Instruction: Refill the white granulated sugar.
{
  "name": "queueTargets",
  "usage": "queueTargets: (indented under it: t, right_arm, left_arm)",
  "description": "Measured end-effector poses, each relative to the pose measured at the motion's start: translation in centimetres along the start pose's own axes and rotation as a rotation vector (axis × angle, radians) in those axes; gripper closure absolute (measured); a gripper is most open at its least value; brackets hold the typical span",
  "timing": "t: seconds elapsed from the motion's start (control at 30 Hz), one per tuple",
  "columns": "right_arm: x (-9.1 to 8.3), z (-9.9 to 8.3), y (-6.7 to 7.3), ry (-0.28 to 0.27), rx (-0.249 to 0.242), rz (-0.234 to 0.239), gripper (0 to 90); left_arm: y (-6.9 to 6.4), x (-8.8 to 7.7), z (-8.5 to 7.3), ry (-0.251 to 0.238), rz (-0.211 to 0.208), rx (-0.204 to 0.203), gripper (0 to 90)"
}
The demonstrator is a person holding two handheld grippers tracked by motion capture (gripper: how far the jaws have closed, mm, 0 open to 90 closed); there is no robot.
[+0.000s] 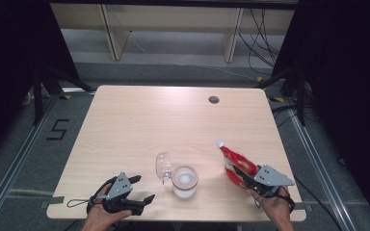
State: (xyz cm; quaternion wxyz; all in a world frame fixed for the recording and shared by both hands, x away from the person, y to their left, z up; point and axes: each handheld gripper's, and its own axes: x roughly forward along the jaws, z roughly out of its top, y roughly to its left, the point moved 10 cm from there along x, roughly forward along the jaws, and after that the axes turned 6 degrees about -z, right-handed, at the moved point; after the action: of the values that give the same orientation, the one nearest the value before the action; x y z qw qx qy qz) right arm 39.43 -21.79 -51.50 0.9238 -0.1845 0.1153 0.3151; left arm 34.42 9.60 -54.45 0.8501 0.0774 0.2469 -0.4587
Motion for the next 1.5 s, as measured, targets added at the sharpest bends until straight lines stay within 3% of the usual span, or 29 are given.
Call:
queueTargets:
  t: [0.27, 0.37, 0.43, 0.5, 0.53, 0.63, 0.9, 1.07, 1.2, 1.23, 1.27, 1.33, 1.43, 1.47, 1.5]
  right_arm:
    - [-0.3, -0.1, -0.5, -0.005, 0.054, -0.020, 76.4]
    - [-0.5, 0.0, -0.8, -0.016, 0.026, -0.031, 74.9]
    - [-0.8, -0.1, -0.6, -0.013, 0.074, -0.037, 74.7]
    - [-1.2, -0.2, -1.0, -0.008, 0.062, -0.048, 74.4]
    - [-1.3, -0.2, -0.8, -0.009, 0.087, -0.048, 74.1]
    - [-1.4, -0.3, -0.8, -0.014, 0.070, -0.040, 72.9]
    - [-2.2, -0.5, -1.0, -0.006, 0.091, -0.062, 68.8]
    - [-2.8, -0.3, -0.9, 0.001, 0.117, -0.082, 60.3]
    - [-3.6, -0.5, -0.6, 0.015, 0.177, -0.093, 51.1]
    - [-3.7, -0.4, -0.7, 0.000, 0.157, -0.111, 48.5]
    - [-4.0, -0.6, -0.3, 0.029, 0.183, -0.105, 46.4]
    - [-4.3, -0.7, -0.4, 0.035, 0.203, -0.139, 41.7]
    - [-4.7, -0.7, -0.2, 0.034, 0.241, -0.141, 38.0]
    - [-4.9, -0.8, -0.2, 0.046, 0.240, -0.152, 36.6]
    - [-4.8, -0.8, -0.1, 0.044, 0.233, -0.150, 35.8]
  left_arm:
    - [0.0, 0.0, 0.0, -0.001, 0.005, -0.005, 19.6]
    - [0.1, 0.0, 0.0, -0.004, 0.002, -0.008, 19.6]
    - [0.1, 0.0, 0.1, -0.005, 0.004, -0.003, 19.6]
    - [0.1, -0.1, 0.0, 0.001, 0.009, -0.003, 19.6]
    - [0.1, -0.1, 0.0, 0.000, 0.009, -0.002, 19.6]
    - [0.2, -0.1, 0.0, -0.001, 0.009, -0.007, 19.6]
    - [0.2, 0.0, 0.0, -0.003, 0.006, -0.010, 19.7]
    - [0.1, 0.0, 0.1, -0.007, 0.003, -0.015, 19.6]
    - [-0.1, 0.0, 0.3, -0.008, -0.006, -0.006, 19.6]
    - [-0.2, 0.0, 0.3, -0.009, -0.007, -0.007, 19.6]
    - [-0.3, 0.1, 0.4, -0.020, -0.012, -0.015, 19.6]
    - [-0.3, 0.0, 0.3, -0.014, -0.016, -0.010, 19.5]
    - [0.0, 0.0, 0.3, -0.003, -0.010, 0.020, 19.5]
    - [-0.1, 0.0, 0.2, -0.008, -0.008, -0.016, 19.5]
    - [0.0, 0.0, 0.3, -0.013, -0.010, -0.006, 19.4]
